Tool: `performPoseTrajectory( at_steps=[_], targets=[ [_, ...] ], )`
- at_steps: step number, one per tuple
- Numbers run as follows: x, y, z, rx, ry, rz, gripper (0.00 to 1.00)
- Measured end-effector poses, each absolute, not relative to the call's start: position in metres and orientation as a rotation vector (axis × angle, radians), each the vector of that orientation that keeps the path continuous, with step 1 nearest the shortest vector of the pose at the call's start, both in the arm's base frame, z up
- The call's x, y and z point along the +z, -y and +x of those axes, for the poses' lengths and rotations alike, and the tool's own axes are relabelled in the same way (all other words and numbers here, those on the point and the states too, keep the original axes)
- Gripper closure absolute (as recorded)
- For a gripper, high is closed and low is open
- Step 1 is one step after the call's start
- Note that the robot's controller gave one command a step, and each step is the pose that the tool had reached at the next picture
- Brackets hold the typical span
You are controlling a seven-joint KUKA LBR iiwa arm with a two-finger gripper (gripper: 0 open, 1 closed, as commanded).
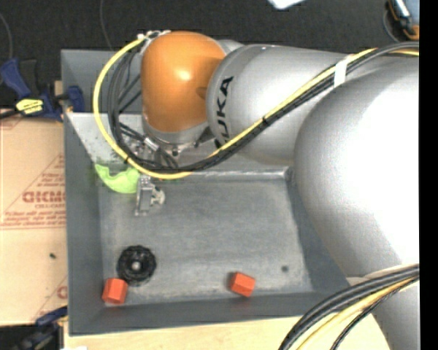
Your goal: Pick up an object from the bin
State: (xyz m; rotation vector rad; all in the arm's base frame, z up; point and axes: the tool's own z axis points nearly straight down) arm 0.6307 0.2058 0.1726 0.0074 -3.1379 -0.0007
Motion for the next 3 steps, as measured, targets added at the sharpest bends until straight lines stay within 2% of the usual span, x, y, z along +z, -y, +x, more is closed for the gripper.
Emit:
performPoseTrajectory(
  at_steps=[1, 2, 3],
  targets=[
    [0.178, -0.205, 0.632, -0.003, 3.145, 0.000, 0.00],
    [0.090, -0.189, 0.636, 0.000, 3.065, -0.679, 0.00],
    [0.083, -0.187, 0.636, 0.002, 3.058, -0.700, 0.00]
  ],
)
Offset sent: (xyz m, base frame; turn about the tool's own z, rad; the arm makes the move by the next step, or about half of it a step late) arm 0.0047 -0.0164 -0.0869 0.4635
